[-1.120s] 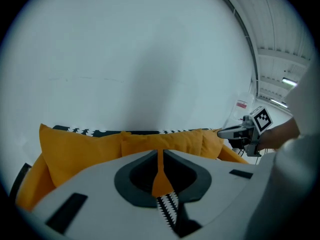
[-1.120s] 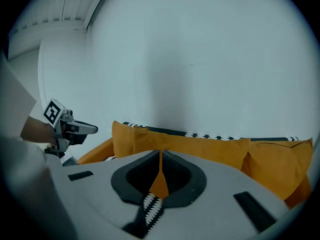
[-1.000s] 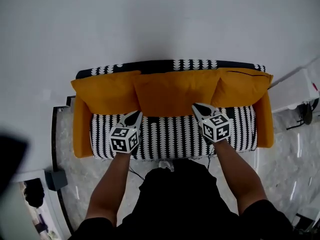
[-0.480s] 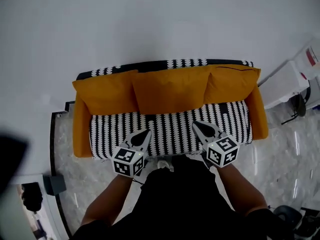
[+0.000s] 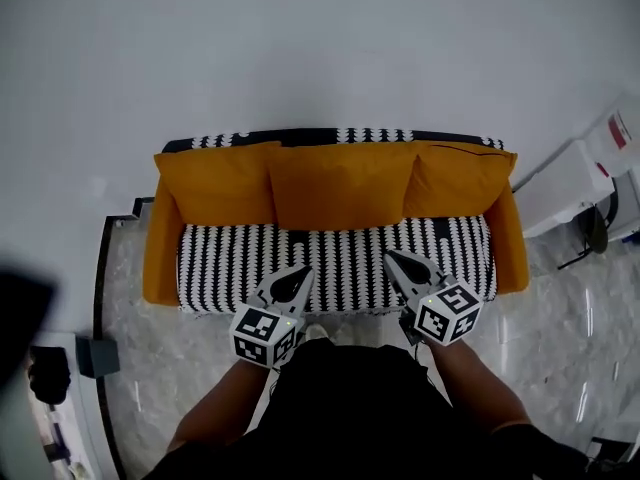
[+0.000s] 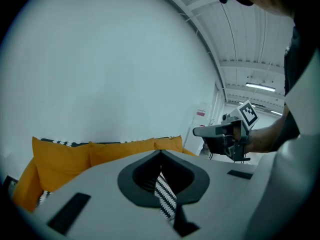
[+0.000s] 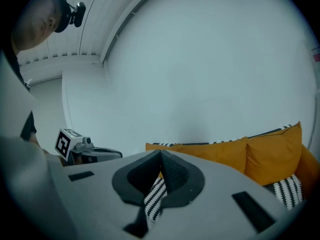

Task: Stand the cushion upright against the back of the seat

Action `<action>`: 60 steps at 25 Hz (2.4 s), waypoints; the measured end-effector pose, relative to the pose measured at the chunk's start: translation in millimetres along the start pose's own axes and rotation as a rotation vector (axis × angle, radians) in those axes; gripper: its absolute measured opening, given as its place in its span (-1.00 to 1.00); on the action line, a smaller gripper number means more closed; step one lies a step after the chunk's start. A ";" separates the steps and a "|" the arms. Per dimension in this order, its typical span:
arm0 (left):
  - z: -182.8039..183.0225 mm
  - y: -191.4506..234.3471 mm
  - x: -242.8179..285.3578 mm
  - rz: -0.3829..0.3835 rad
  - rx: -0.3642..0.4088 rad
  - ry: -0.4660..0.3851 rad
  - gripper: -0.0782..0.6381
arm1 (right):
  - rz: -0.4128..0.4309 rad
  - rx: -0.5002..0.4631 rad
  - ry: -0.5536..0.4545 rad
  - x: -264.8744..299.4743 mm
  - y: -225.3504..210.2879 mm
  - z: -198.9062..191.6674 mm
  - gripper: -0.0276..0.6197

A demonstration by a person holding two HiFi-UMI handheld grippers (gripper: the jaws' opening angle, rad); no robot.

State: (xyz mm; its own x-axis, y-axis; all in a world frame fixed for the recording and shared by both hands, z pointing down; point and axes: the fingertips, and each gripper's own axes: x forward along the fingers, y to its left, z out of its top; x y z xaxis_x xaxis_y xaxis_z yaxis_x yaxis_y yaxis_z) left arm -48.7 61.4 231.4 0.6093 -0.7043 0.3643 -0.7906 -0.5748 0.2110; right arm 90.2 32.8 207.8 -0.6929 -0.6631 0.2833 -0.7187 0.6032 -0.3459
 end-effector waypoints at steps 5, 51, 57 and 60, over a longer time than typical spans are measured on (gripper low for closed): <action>20.0 -39.3 1.2 0.004 -0.003 -0.068 -0.74 | 0.058 -0.031 -0.060 -42.3 13.5 20.4 -0.80; -37.4 -109.7 -116.9 0.083 -0.027 -0.015 -0.73 | -0.036 -0.048 -0.029 -155.3 95.0 -63.7 -0.81; -34.7 -106.9 -121.4 0.071 -0.015 -0.032 -0.73 | -0.046 -0.047 -0.025 -150.0 99.1 -66.6 -0.81; -33.9 -108.0 -120.6 0.066 -0.013 -0.033 -0.73 | -0.050 -0.041 -0.022 -151.2 98.9 -68.6 -0.81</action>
State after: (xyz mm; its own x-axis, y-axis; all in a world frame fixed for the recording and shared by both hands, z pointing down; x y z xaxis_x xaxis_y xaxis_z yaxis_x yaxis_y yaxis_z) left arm -38.8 222.5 195.5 0.5577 -0.7538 0.3475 -0.8295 -0.5217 0.1997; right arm 119.9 223.2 192.1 -0.6549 -0.7020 0.2798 -0.7545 0.5865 -0.2944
